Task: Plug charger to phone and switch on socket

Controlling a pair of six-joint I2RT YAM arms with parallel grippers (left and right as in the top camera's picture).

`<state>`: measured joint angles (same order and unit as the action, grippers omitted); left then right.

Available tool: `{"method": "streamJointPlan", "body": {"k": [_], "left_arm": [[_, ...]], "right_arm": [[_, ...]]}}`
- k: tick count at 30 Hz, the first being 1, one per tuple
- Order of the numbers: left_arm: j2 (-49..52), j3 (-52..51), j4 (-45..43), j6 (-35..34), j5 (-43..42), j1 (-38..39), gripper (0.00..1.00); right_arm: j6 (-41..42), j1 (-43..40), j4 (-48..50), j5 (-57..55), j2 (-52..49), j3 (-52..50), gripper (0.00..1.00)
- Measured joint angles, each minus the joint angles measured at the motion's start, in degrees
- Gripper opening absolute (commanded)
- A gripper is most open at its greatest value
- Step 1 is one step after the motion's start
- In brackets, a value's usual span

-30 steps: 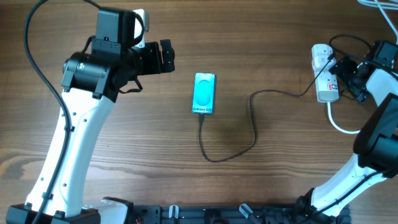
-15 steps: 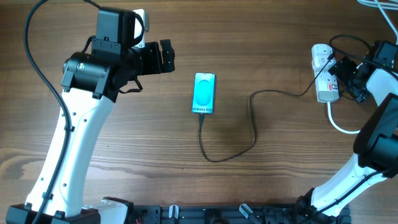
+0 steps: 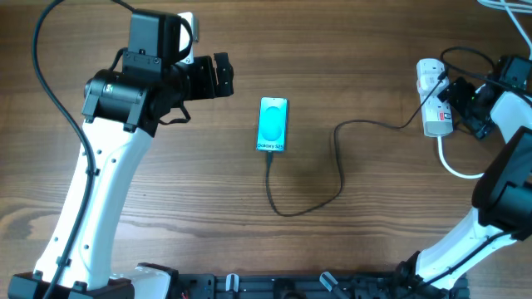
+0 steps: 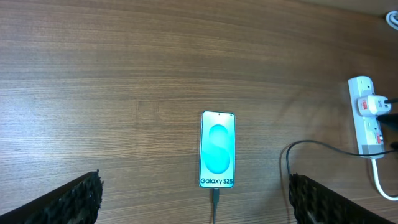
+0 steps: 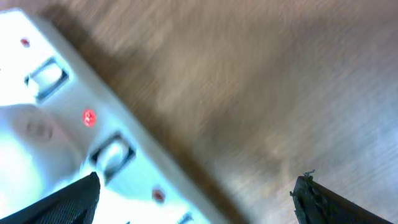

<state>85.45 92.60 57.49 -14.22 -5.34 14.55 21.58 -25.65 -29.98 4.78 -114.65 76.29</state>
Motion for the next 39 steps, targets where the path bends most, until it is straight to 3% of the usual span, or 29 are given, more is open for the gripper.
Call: {"method": "streamJointPlan", "body": {"k": [15, 25, 34, 39], "left_arm": [[0.0, 0.0, 0.0, 0.0, 0.0, 0.0, 1.0], [-0.02, 0.0, 0.0, 0.0, 0.02, 0.0, 1.0], [-0.02, -0.02, 0.02, 0.0, 0.2, 0.0, 1.0], [-0.02, -0.02, 0.02, 0.0, 0.2, 0.0, 1.0]], "right_arm": [[6.27, 0.74, -21.51, 0.35, 25.38, -0.2, 1.0], [6.69, 6.43, -21.9, 0.35, 47.08, -8.92, 1.0], [6.91, 12.39, -23.74, -0.79, 72.02, -23.19, 1.0], [6.93, 12.39, -30.14, -0.96, 76.35, -24.0, 1.0]]}}
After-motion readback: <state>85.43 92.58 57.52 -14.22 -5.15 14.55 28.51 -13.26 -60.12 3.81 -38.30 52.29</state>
